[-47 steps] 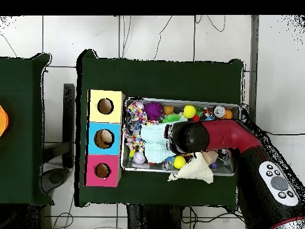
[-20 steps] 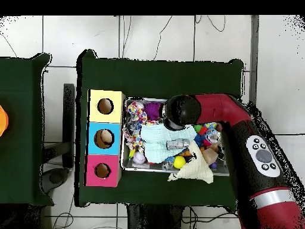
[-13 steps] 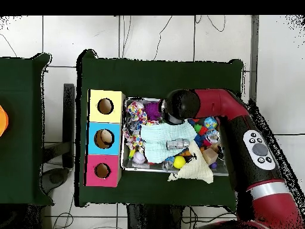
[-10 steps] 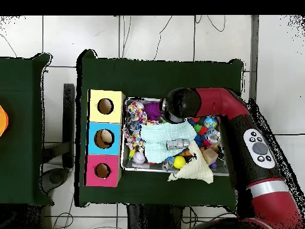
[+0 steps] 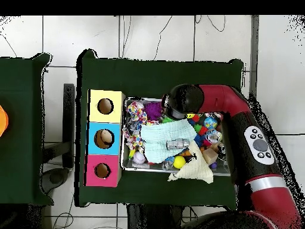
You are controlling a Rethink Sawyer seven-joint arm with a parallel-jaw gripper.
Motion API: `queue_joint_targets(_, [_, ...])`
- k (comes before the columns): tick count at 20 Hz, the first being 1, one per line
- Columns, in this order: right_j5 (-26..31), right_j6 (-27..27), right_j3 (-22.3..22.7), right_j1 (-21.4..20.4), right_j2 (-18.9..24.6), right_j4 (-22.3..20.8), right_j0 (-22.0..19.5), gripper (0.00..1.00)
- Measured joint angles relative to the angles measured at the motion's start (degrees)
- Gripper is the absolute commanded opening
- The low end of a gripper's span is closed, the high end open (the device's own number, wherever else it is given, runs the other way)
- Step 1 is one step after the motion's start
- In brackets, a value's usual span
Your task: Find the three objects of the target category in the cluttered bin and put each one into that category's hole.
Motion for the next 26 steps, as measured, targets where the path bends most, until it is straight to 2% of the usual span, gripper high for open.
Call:
queue_joint_targets(10, [0.1, 0.0, -1.5, 0.8, 0.0, -0.3, 0.0, 1.0])
queue_joint_targets(26, [0.4, 0.0, -1.4, 1.1, 0.0, -0.6, 0.0, 1.0])
